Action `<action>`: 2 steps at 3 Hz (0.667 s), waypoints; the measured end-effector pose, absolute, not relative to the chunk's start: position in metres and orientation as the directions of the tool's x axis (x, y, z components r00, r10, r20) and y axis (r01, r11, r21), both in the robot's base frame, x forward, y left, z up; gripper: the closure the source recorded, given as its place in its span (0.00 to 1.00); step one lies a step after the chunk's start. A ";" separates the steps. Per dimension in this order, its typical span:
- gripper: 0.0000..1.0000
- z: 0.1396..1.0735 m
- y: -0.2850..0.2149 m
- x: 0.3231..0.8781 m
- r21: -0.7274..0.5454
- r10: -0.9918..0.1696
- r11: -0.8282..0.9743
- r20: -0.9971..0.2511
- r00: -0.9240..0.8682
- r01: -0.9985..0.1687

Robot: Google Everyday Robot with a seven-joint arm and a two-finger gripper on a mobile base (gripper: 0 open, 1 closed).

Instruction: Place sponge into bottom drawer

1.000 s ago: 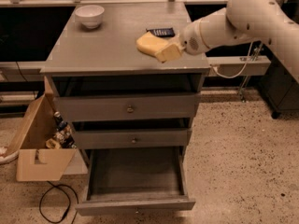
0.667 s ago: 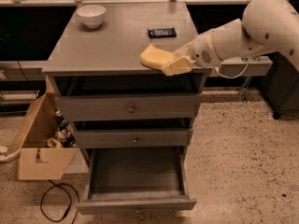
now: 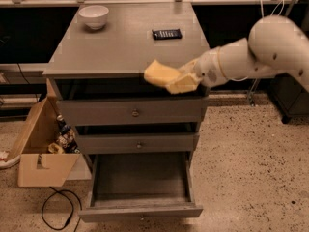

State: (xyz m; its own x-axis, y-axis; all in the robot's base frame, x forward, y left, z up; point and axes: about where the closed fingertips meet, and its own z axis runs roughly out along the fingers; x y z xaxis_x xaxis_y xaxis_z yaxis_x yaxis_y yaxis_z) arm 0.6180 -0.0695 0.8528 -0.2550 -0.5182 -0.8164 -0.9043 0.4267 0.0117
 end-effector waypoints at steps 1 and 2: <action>1.00 0.787 -0.058 0.576 0.115 -0.488 0.425 -0.806 -0.335 -0.898; 1.00 0.690 -0.003 0.530 0.318 -0.390 0.356 -0.804 -0.449 -0.879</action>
Offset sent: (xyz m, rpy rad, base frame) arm -0.1329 0.1079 -0.2391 0.3083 0.4088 0.0915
